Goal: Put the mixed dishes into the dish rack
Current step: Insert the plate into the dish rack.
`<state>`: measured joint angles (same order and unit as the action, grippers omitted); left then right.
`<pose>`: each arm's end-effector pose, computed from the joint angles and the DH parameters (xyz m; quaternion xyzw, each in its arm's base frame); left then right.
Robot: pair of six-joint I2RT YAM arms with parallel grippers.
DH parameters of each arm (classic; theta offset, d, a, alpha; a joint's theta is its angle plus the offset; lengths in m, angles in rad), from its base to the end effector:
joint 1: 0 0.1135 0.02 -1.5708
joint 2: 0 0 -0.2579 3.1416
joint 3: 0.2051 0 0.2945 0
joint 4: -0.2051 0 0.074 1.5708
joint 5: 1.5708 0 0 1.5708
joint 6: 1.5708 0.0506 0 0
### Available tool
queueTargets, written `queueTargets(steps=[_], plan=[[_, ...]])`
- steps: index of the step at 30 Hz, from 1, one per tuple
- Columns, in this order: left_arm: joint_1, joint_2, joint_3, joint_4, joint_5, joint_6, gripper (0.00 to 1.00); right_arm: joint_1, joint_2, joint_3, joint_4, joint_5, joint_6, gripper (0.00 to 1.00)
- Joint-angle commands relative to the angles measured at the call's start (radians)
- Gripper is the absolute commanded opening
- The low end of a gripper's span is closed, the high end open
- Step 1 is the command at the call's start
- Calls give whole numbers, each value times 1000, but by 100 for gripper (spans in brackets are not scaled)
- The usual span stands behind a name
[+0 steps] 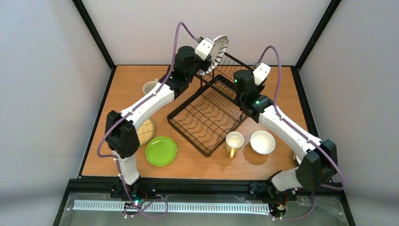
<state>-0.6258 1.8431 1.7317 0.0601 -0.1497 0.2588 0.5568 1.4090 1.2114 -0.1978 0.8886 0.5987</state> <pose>0.4149 -0.2905 0.3831 0.2629 0.6754 -0.0720 0.6852 0.3354 0.1625 0.3294 0.2540 0.7463 -0.0262 0.6147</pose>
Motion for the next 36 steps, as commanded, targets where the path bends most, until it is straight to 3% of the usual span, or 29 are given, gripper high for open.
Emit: queueTargets(steps=[1, 6, 9, 23, 36], plan=[[-11, -33, -17, 100, -51, 8, 40, -17, 17, -44, -67, 1, 14, 85], [-11, -30, -19, 115, -113, -11, 70, -16, 20, -41, -60, -2, 0, 85], [-11, -29, -14, 120, -141, -24, 75, -17, 20, -38, -57, -3, -5, 85], [-11, -109, -6, 113, -190, -61, 84, -16, 16, -13, -77, -19, -20, 85], [-12, -243, 7, -79, -156, -189, 85, -16, -1, 15, -127, -43, -68, 85]])
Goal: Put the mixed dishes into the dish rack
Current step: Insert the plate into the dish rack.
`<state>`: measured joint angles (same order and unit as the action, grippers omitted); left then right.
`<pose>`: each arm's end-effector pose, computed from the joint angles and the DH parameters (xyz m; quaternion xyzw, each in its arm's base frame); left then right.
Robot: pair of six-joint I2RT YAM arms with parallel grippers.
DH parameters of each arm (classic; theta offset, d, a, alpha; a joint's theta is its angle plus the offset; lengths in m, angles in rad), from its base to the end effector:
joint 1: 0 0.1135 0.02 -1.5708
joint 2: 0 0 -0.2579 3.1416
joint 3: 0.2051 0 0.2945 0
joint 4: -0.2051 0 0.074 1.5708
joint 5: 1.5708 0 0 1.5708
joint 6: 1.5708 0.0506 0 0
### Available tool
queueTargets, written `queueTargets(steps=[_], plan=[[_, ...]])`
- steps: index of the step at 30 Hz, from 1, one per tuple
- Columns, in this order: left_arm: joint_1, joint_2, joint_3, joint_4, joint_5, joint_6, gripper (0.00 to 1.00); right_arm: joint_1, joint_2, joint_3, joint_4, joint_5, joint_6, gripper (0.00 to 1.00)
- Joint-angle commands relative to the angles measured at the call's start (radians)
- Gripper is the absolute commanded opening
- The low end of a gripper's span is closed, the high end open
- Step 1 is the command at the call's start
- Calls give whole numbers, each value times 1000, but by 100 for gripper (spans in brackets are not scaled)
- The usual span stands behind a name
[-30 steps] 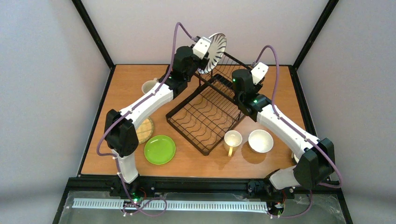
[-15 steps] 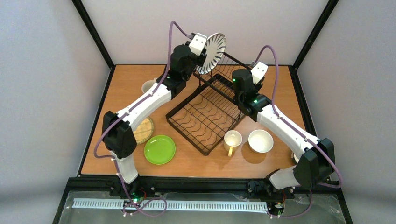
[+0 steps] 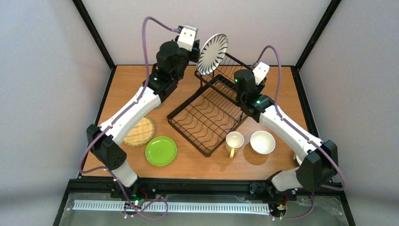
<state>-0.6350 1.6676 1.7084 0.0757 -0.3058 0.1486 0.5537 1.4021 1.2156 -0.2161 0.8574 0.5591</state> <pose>0.3729 -0.2558 0.4561 0.1457 0.6506 -0.0795 0.7410 0.3346 0.1619 0.3312 0.2313 0.7581 -0.0296 0.6090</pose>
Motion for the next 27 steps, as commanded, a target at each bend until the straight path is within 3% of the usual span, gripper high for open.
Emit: queueTargets(steps=[1, 9, 16, 27], plan=[[-2, -87, 22, -118, -7, -101, 85, -12, 9, 20, -117, -20, -40, 85], [-2, -333, -121, -292, -149, -331, 85, 0, 37, 112, -158, -195, -208, 85], [-3, -590, -283, -514, -338, -625, 84, 116, 82, 265, -236, -297, -324, 85], [-2, -718, -383, -909, -516, -1011, 85, 357, 272, 482, -369, -414, -368, 85]])
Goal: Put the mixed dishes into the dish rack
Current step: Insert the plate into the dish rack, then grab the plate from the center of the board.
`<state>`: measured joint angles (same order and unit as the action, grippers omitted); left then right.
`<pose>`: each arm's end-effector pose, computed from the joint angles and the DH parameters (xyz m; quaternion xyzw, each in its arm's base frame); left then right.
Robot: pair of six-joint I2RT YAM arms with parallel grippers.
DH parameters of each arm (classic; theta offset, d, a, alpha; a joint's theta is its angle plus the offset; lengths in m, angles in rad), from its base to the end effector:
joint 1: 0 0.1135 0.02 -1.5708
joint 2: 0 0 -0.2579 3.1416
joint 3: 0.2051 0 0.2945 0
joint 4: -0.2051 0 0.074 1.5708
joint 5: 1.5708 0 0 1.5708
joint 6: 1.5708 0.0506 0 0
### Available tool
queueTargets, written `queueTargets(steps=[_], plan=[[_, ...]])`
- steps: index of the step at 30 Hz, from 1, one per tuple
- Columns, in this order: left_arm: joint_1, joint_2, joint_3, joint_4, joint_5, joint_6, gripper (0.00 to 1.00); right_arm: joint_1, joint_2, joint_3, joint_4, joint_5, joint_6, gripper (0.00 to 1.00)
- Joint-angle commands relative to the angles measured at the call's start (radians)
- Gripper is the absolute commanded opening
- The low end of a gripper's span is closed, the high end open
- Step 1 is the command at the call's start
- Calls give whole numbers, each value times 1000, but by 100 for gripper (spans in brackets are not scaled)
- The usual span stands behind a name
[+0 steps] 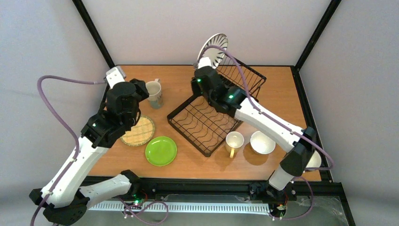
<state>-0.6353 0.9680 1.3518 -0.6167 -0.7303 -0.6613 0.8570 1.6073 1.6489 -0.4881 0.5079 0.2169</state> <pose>0.2030 -0.1077 0.4637 -0.2310 0.7298 -0.1265 0.6309 0.2946 0.3026 0.3921 -0.1305 0.8195 0.0812 0.5520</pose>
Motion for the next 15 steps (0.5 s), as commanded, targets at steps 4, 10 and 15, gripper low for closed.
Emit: queueTargets(steps=[4, 10, 15], plan=[[-1, -34, -69, -348, -81, -392, 91, 98, 101, 57, -105, -97, -8, 85], [-2, -193, -296, -337, -12, -724, 96, 120, 81, -25, -76, -147, 17, 85], [-1, -335, -446, -326, -31, -951, 96, 131, 51, -98, -44, -184, 16, 85]])
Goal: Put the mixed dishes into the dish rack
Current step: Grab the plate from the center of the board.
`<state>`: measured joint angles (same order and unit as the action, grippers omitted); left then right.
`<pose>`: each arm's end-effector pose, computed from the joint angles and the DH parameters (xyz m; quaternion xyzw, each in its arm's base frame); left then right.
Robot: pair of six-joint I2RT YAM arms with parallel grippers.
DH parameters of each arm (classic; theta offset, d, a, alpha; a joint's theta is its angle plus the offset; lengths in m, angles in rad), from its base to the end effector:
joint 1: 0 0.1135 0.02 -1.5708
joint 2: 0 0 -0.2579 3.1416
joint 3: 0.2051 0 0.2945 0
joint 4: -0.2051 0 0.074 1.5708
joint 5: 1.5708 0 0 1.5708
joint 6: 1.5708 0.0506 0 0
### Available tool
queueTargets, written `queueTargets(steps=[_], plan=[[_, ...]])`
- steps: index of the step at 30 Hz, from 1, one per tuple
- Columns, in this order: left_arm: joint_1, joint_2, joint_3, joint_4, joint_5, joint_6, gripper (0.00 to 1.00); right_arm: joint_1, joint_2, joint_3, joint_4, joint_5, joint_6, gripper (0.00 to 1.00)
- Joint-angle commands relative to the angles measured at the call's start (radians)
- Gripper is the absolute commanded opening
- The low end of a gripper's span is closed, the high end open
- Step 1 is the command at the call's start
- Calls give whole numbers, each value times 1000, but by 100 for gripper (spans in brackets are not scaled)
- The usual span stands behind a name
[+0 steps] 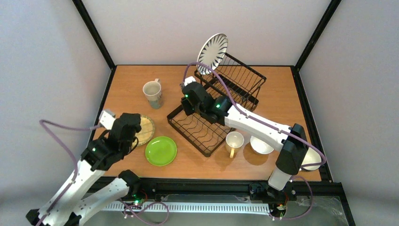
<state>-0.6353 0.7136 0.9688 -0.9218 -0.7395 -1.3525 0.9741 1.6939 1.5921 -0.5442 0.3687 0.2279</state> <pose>0.1622 -0.0772 0.3443 -0.4422 0.7300 -0.1641 0.4946 0.2631 0.3549 0.3269 -0.2445 0.8491 0.1127 0.4545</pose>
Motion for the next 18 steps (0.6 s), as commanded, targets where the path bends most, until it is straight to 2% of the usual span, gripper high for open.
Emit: queueTargets(steps=[1, 4, 6, 10, 13, 15, 18], plan=[[-1, -90, -76, -14, -31, -264, 96, 14, -36, -46, 12, -54, 3, 85], [-1, -78, -77, -4, -76, -235, 96, 16, -30, -58, 15, -79, -6, 85], [-2, -44, -47, 25, -107, -158, 96, 18, -32, -66, 24, -94, -11, 85], [40, 69, 67, 150, -107, 155, 95, 18, -37, -82, 41, -105, -26, 85], [198, 179, 198, 230, 66, 401, 97, 18, -40, -90, 55, -110, -39, 86], [313, 251, 288, 239, 197, 502, 98, 18, -40, -88, 66, -117, -46, 86], [421, 351, 399, 210, 311, 607, 99, 18, -31, -84, 81, -125, -60, 86]])
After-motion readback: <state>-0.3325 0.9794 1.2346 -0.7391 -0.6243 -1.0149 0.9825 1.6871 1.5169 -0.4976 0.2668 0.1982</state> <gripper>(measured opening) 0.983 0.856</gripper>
